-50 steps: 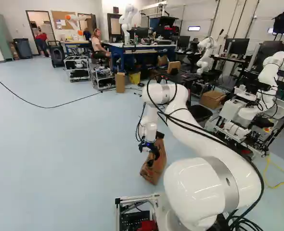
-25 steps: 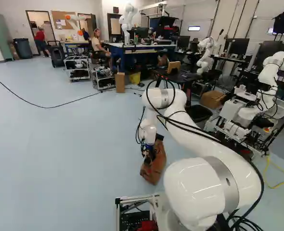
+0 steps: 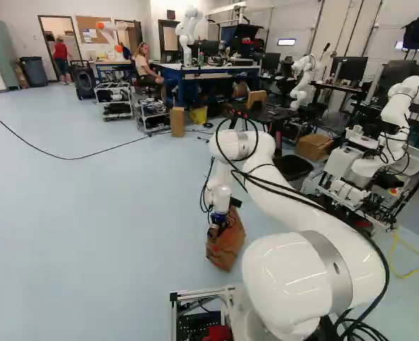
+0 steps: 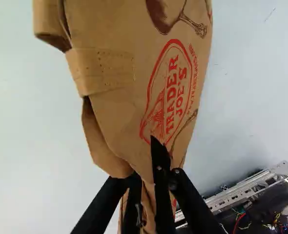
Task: Pick up the grocery bag from the ground
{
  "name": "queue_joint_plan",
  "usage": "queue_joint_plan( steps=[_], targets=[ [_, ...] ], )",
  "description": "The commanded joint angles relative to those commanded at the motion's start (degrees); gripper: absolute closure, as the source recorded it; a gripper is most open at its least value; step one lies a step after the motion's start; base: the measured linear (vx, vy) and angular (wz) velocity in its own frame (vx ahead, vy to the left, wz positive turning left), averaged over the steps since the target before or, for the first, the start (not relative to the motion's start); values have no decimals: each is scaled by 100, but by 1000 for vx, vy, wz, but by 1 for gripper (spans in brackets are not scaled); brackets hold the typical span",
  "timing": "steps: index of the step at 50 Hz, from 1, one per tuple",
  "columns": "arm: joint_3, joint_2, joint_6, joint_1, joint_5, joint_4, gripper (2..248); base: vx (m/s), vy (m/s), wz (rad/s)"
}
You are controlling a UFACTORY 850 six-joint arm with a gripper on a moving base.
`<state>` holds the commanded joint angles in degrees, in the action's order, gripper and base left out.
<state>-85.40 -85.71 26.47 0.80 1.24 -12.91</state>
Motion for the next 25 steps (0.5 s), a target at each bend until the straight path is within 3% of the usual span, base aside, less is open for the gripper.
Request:
queue_joint_plan(
  steps=[25],
  targets=[
    [506,515,0,1,0,0,226,0,0,0]
  ],
)
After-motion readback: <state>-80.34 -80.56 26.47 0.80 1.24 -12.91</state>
